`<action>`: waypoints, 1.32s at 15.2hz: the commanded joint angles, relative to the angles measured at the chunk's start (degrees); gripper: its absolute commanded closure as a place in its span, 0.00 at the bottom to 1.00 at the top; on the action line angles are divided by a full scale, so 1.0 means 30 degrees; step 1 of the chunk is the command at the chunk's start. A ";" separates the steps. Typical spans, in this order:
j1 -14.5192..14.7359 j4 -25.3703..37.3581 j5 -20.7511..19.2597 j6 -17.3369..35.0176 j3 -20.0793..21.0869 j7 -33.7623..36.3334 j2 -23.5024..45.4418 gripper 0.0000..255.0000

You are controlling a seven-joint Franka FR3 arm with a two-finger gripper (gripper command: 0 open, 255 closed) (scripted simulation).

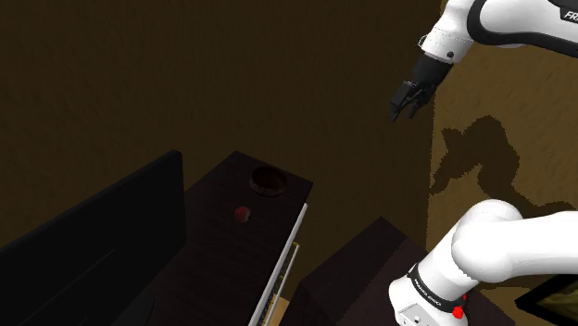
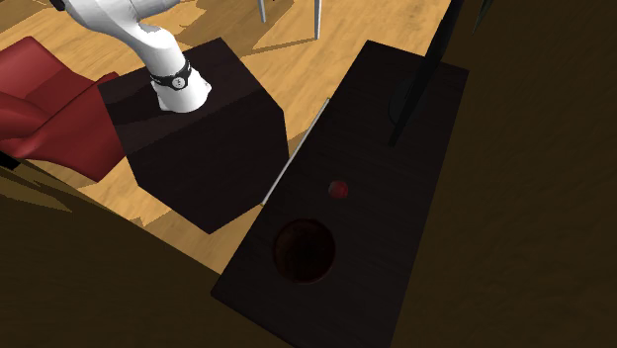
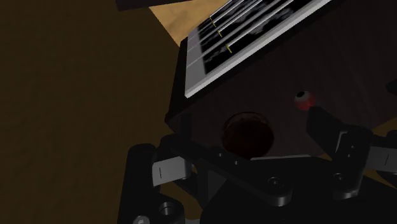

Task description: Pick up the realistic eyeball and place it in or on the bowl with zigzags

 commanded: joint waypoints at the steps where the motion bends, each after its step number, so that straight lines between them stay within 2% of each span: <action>1: 0.0000 0.0000 0.0000 0.0000 0.0000 0.0000 0.0000 0.00; 11: 0.0585 -0.2932 0.1046 0.5385 0.2693 0.3667 0.2886 0.00; 20: 0.0817 -0.3250 0.1066 1.0252 0.5103 0.7177 0.7897 0.00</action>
